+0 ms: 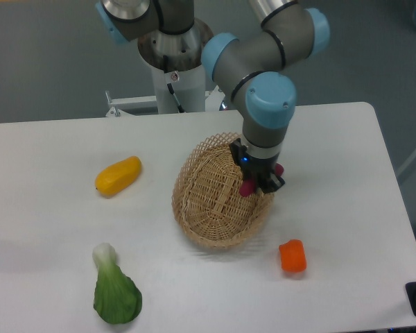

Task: Pick up the sweet potato from the basket
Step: 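Lift the sweet potato out of the basket and carry it beside the basket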

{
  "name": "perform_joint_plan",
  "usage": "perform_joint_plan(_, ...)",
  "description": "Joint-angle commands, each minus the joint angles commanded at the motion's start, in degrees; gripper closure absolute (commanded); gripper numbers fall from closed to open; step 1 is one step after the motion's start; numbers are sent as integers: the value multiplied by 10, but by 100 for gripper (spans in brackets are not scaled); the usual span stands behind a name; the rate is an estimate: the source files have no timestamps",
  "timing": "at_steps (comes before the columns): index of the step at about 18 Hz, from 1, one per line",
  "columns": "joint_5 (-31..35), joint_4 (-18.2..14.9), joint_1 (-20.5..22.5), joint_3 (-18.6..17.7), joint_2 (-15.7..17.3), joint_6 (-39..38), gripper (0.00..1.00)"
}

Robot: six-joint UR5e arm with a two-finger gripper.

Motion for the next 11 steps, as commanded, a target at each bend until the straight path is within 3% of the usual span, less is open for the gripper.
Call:
perform_joint_plan(8, 1, -5, 11, 84, -57, 1, 85)
perform_joint_plan(11, 0, -31, 18, 113, -71, 14, 84)
